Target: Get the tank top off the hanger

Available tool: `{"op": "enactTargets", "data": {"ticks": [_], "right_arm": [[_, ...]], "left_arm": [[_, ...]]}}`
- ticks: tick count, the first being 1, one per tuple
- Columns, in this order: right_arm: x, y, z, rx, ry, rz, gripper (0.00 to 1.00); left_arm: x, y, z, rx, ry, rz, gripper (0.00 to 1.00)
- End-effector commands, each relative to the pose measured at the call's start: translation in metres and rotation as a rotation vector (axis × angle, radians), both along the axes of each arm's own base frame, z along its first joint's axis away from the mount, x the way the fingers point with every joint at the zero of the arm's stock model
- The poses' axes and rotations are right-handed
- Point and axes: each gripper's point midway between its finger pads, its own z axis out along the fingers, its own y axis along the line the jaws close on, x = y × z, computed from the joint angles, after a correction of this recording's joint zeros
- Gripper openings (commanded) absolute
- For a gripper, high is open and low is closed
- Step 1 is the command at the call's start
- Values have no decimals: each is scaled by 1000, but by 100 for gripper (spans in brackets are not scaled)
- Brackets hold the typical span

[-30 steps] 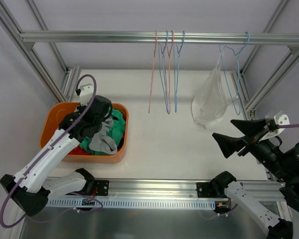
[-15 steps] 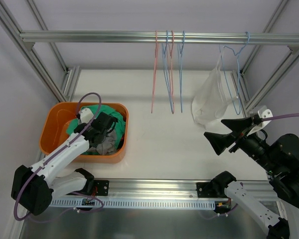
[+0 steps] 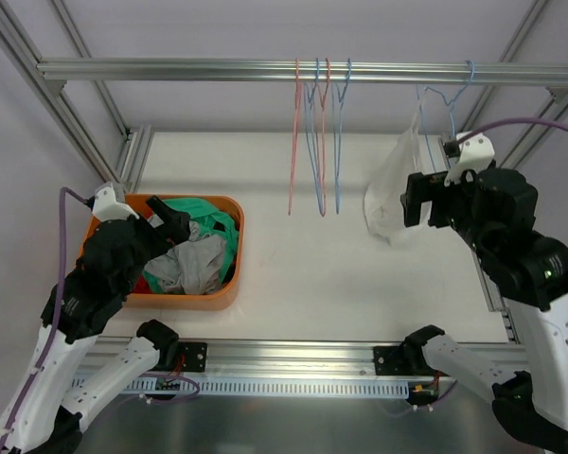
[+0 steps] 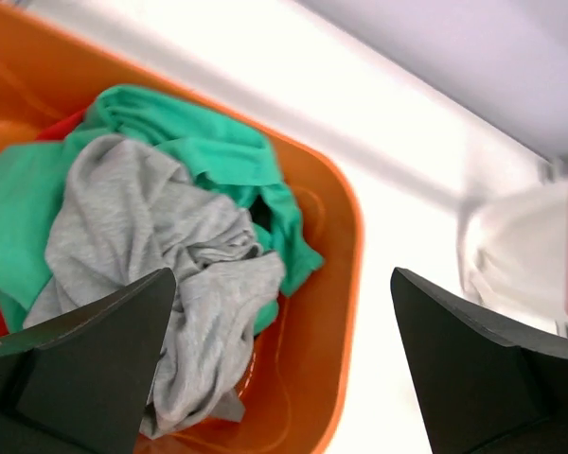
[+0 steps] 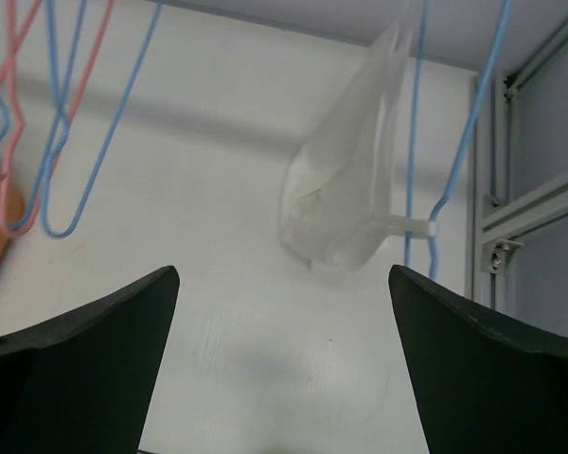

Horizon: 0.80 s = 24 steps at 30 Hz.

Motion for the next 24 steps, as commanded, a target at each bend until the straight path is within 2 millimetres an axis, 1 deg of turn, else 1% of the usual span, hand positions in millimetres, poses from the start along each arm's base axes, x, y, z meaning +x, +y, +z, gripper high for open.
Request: {"op": "enactTargets", "data": {"ticks": [1, 2, 3, 4, 5, 6, 7, 8, 9, 11, 12, 13, 14, 15, 16, 17, 19, 21, 23, 24], "right_arm": [[21, -34, 20, -105, -21, -132, 99], [33, -33, 20, -114, -8, -130, 99], [42, -40, 31, -111, -33, -154, 99], [49, -35, 34, -103, -31, -118, 99], [57, -36, 34, -102, -21, -110, 98], [75, -45, 28, -87, 18, -138, 91], [81, -41, 37, -53, 5, -109, 87], [88, -46, 38, -44, 13, -132, 83], [100, -50, 31, -33, 42, -133, 79], [107, -50, 35, -37, 33, -115, 78], [110, -53, 33, -39, 37, -115, 73], [116, -51, 29, -33, 50, -93, 69], [120, -52, 29, -32, 51, -93, 62], [123, -51, 29, -26, 55, -80, 42], [129, -56, 25, -23, 67, -99, 36], [130, -60, 27, -16, 65, -113, 35], [135, -60, 29, -6, 54, -110, 34], [139, -61, 32, -4, 42, -114, 32], [145, -60, 26, 7, 60, -117, 28], [148, -60, 23, 9, 67, -118, 25]], "left_arm": [[-16, -20, 18, 63, -32, -223, 99], [-19, -26, 21, 83, -40, -282, 98], [-24, -43, 21, 69, -28, -384, 99], [-25, -51, 18, 74, -18, -433, 99], [-26, -57, 14, 94, -7, -484, 99], [-27, -66, 4, 94, 29, -534, 99], [-26, -67, -1, 100, 45, -541, 99], [-26, -67, -6, 103, 56, -542, 99], [-27, -66, -17, 107, 76, -541, 99], [-28, -64, -29, 119, 95, -539, 99], [-29, -62, -30, 124, 88, -537, 99], [-30, -61, -32, 131, 90, -533, 99], [-31, -60, -35, 136, 92, -537, 99], [-32, -61, -35, 134, 88, -541, 99], [-33, -61, -35, 133, 86, -548, 99], [-33, -61, -36, 137, 85, -553, 99], [-33, -60, -39, 148, 84, -556, 99], [-31, -56, -47, 177, 99, -540, 98], [-32, -55, -53, 179, 113, -538, 99], [-33, -56, -54, 171, 110, -540, 99]]}}
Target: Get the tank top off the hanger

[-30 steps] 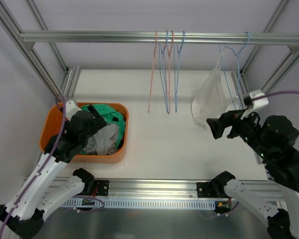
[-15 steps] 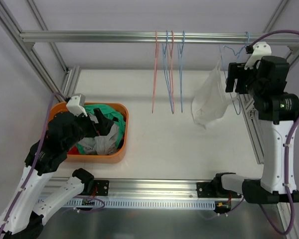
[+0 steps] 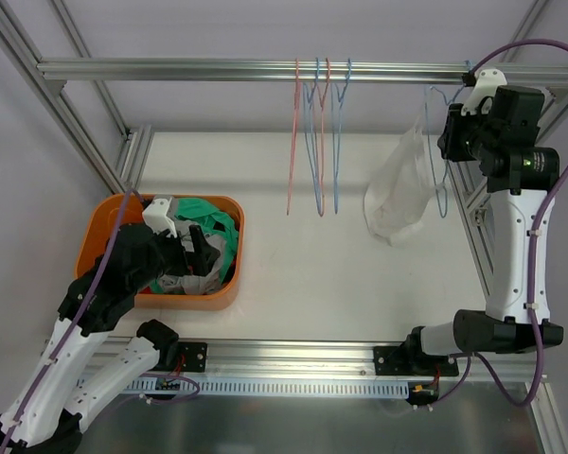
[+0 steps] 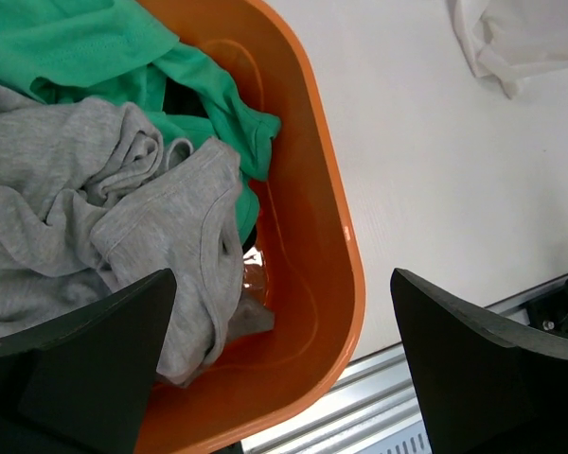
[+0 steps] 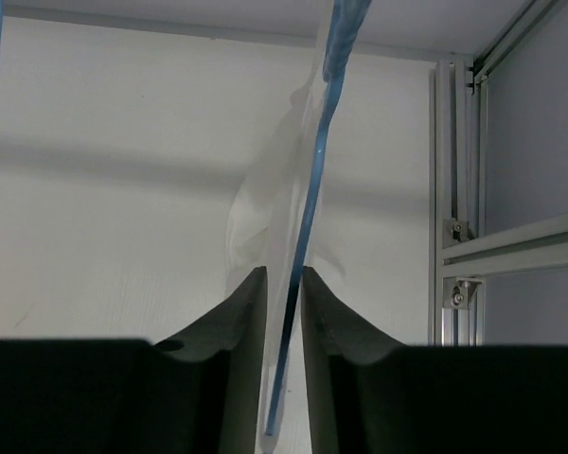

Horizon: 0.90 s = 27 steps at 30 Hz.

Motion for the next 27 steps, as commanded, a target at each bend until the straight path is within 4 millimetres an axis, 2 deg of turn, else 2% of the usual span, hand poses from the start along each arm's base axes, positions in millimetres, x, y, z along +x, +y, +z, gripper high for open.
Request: {"op": "enactTargets", "data": {"ticks": [1, 5, 7, 8, 13, 15, 16, 19, 20, 24, 27], "right_arm": [[10, 4, 21, 26, -73, 19, 22], [17, 9, 17, 69, -69, 16, 1], [16, 17, 25, 105, -92, 44, 0], [16, 19, 29, 118, -102, 52, 0], [9, 31, 62, 190, -229, 84, 0], [9, 33, 67, 203, -264, 96, 0], [6, 35, 72, 206, -280, 105, 0], [1, 38, 79, 210, -307, 122, 0], [1, 38, 78, 212, -306, 121, 0], [-5, 37, 80, 206, -319, 119, 0], [-5, 37, 83, 198, -331, 122, 0]], "left_arm": [[0, 1, -8, 21, -2, -12, 99], [-2, 1, 1, 2, -29, -15, 99], [-5, -1, 10, -16, -46, -34, 99], [-8, -5, 21, -34, -67, -63, 99], [-2, -3, 48, -28, -138, -59, 99], [-2, -6, 61, -41, -161, -78, 99], [-3, -11, 69, -56, -177, -107, 99], [-2, -26, 76, -76, -181, -185, 99], [-4, -38, 76, -95, -167, -248, 99], [-7, -63, 89, -159, -204, -386, 99], [-8, -69, 105, -196, -256, -419, 99]]}}
